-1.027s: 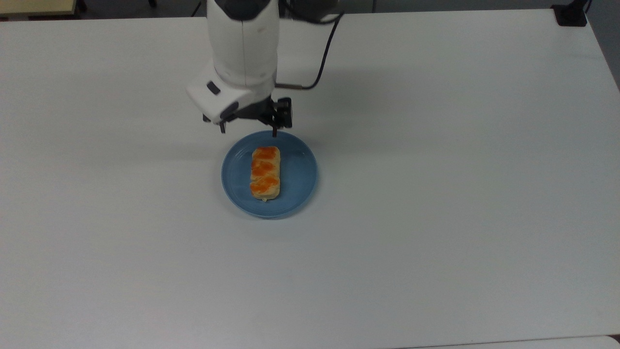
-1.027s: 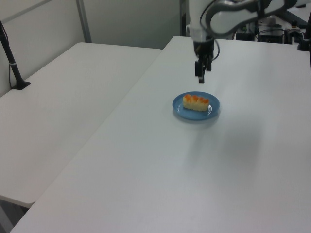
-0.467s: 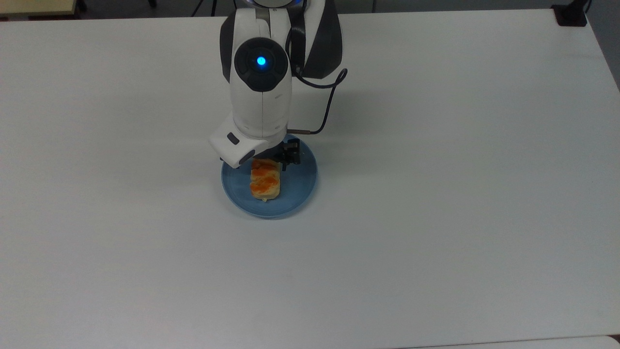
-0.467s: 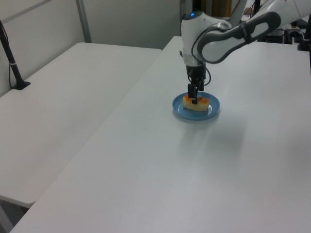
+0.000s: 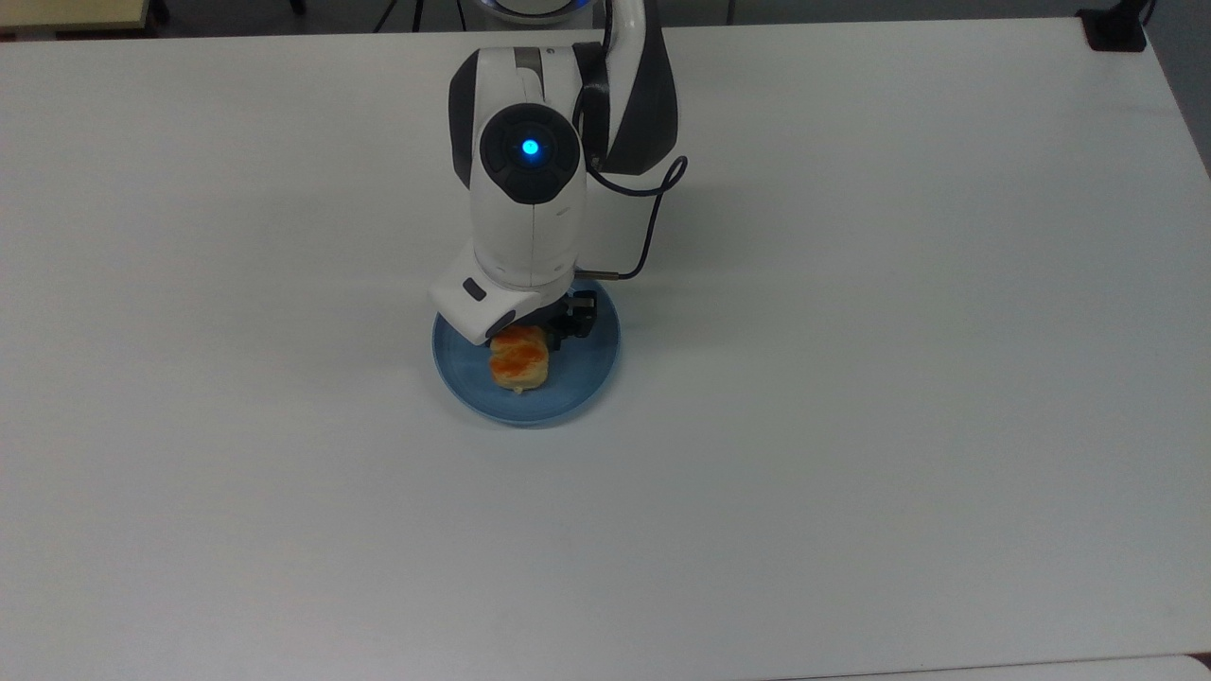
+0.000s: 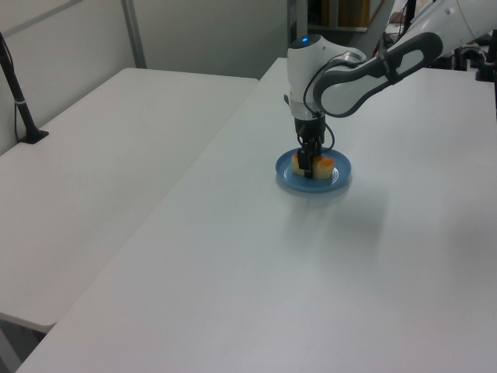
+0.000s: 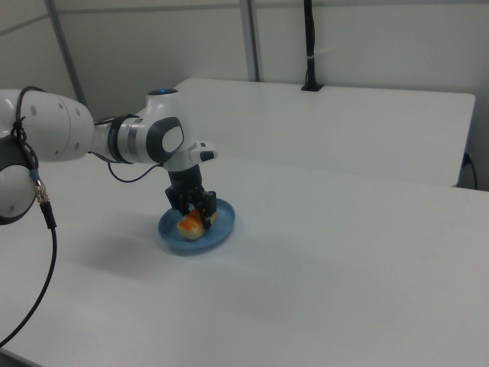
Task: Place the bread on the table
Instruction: 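Lower the gripper around the bread and close it, then lift the bread off the plate and carry it beside the plate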
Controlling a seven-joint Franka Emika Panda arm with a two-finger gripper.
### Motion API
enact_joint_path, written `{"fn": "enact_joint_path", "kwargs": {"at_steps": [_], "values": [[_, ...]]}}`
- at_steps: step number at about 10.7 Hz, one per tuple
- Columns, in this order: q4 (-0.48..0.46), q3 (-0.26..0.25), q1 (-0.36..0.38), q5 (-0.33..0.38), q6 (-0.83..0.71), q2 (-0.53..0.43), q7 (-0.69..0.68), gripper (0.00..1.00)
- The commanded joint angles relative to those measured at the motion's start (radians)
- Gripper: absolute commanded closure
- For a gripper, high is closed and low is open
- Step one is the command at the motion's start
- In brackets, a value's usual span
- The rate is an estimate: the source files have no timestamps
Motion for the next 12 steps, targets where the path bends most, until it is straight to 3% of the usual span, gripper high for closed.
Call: {"fn": "enact_joint_path", "kwargs": {"at_steps": [1,5,10,12], "values": [[-0.021,-0.006,0.017,0.013,0.008,-0.032,0.015,0.73],[-0.005,-0.006,0.039,0.015,-0.093,-0.082,0.018,0.73],[0.01,-0.006,0.199,0.016,-0.081,-0.084,0.179,0.72],[0.01,-0.005,0.277,0.015,-0.078,-0.078,0.248,0.68]]}}
